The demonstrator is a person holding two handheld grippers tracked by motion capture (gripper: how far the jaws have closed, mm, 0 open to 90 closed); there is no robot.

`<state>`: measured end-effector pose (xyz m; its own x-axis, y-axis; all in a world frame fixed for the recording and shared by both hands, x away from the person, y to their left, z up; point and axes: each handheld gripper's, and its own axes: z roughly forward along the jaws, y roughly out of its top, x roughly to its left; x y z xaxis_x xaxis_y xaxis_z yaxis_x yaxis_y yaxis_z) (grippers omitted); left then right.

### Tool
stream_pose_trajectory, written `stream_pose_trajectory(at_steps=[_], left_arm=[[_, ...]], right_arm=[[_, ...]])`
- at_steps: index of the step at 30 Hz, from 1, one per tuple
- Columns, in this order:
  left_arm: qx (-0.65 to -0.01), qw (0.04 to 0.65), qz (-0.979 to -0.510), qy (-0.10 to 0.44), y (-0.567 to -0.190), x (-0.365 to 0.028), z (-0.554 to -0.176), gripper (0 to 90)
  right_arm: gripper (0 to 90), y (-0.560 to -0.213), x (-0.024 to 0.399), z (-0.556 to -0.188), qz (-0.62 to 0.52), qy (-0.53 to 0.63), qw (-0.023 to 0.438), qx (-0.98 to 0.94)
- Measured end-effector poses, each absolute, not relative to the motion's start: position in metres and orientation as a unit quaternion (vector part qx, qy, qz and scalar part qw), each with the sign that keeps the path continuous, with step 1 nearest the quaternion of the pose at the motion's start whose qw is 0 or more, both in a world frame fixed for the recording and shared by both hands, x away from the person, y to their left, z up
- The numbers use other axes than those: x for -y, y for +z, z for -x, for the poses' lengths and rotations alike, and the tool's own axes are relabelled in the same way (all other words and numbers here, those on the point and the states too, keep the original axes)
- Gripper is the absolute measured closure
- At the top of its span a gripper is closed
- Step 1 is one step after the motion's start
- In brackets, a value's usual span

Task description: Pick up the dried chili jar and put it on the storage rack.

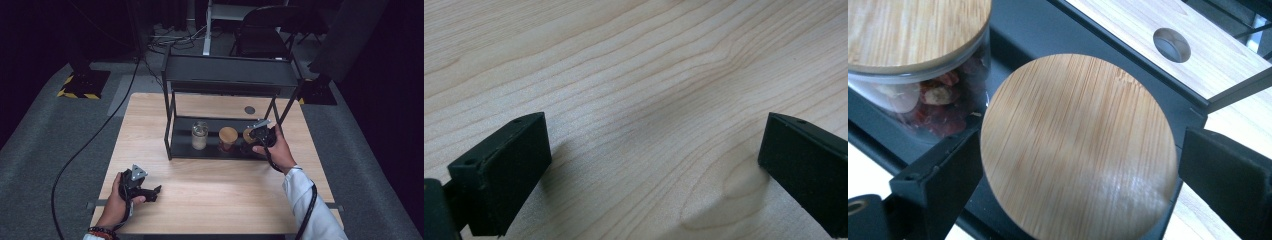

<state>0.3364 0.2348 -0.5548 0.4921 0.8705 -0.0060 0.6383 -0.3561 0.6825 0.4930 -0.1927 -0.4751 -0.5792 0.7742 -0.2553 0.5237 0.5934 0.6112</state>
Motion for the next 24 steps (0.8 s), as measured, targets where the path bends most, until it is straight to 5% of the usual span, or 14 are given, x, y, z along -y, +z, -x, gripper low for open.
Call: stream_pose_trajectory(at_steps=[24], left_arm=[[-0.470,0.318,-0.803,0.183,-0.555,-0.235,-0.336,0.2]], right_arm=[[3.5,-0.453,0.209,-0.459,-0.369,0.287,0.270,-0.842]])
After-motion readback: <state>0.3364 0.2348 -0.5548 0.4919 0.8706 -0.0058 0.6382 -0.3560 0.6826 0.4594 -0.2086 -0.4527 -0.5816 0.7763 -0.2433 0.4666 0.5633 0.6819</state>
